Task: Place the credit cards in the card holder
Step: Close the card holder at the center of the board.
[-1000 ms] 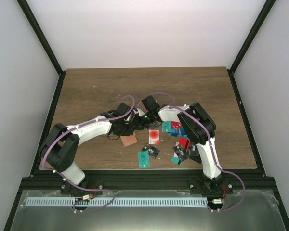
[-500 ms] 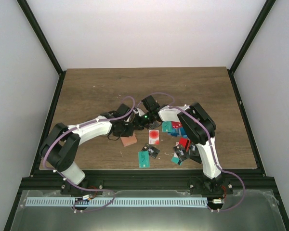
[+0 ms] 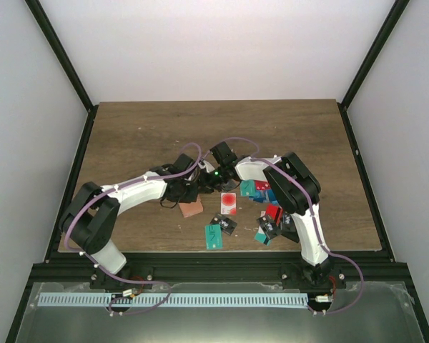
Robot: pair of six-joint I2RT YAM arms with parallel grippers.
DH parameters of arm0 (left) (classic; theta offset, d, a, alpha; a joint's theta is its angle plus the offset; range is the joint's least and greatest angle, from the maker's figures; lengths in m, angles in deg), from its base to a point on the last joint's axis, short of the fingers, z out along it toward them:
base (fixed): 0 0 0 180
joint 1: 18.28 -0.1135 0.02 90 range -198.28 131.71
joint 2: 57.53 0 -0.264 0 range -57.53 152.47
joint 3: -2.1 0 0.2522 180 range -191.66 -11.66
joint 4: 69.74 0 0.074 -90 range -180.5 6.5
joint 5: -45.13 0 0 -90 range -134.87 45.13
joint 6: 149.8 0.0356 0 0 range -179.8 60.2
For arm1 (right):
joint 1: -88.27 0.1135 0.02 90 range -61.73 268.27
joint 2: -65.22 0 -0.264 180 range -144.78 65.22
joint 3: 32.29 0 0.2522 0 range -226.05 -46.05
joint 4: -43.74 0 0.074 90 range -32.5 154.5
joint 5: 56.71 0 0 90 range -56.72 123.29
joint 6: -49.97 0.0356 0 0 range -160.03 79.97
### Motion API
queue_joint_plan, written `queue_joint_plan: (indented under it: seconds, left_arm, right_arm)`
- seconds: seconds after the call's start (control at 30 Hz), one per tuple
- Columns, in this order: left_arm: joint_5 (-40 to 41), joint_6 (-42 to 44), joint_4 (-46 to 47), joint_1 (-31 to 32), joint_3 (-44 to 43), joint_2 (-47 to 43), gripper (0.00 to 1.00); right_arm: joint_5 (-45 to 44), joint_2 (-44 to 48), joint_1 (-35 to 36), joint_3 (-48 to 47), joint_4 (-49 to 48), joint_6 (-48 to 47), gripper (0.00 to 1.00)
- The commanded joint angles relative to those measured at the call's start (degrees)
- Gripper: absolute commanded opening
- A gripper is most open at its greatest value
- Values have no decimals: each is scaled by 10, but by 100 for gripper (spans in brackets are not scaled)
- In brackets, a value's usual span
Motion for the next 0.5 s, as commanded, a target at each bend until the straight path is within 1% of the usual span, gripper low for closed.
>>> queue_joint_plan:
  seconds: [0.0, 0.47]
  left_arm:
    - [21, 6, -13, 0, -7, 13, 4]
    - [44, 7, -4, -1, -5, 22, 4]
  right_arm:
    - [-69, -25, -2, 18, 61, 0, 1]
    - [-65, -27, -2, 19, 62, 0, 1]
